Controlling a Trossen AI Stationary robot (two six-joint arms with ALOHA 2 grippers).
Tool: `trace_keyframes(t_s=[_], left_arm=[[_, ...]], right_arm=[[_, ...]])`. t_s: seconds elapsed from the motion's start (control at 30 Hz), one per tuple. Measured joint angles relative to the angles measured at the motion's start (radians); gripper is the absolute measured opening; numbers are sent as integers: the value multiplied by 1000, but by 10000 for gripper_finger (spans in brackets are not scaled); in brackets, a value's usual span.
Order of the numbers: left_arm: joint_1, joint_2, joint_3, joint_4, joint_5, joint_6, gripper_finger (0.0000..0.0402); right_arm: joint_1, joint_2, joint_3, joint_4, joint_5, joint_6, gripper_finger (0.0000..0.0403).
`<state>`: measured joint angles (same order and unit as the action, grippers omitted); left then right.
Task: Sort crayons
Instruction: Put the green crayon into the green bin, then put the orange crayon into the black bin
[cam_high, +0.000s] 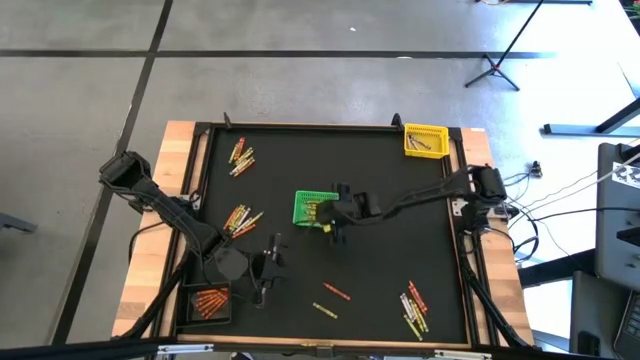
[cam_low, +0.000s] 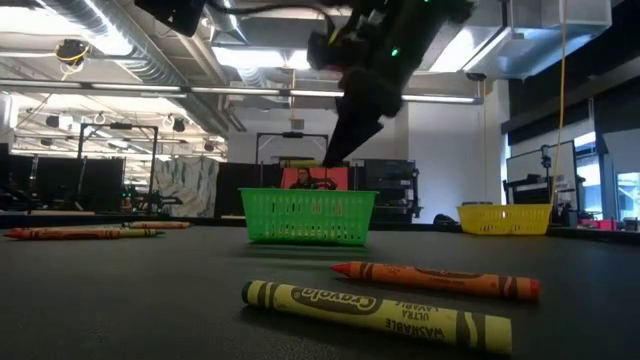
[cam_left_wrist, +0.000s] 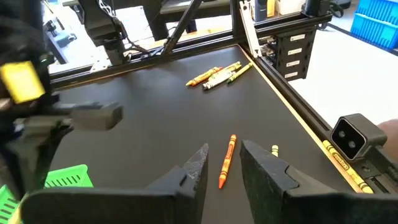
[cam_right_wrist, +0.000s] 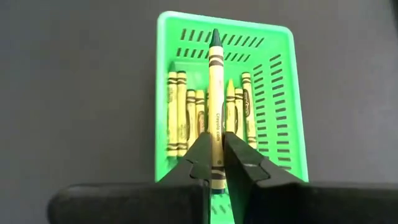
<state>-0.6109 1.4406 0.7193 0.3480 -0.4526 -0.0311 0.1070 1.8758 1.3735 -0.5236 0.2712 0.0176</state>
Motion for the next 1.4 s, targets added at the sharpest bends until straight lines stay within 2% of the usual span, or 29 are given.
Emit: trace_keyframes(t_s=[0.3, 0.83, 0.93, 1.2, 1.4], left_arm=[[0, 0, 0, 4, 0, 1, 80], [25, 0, 0, 4, -1, 16, 80], [24, 0, 0, 2, -1, 17, 80], [24, 0, 0, 2, -2, 18, 80], [24, 0, 0, 2, -7, 18, 80]], right_arm=[[-104, 79, 0, 55, -133, -31, 21], [-121, 145, 0, 81, -140, -49, 22], [-121, 147, 0, 79, -133, -48, 39], [-119, 107, 0, 41, -133, -56, 125], [-63, -7, 1, -21, -96, -32, 131]])
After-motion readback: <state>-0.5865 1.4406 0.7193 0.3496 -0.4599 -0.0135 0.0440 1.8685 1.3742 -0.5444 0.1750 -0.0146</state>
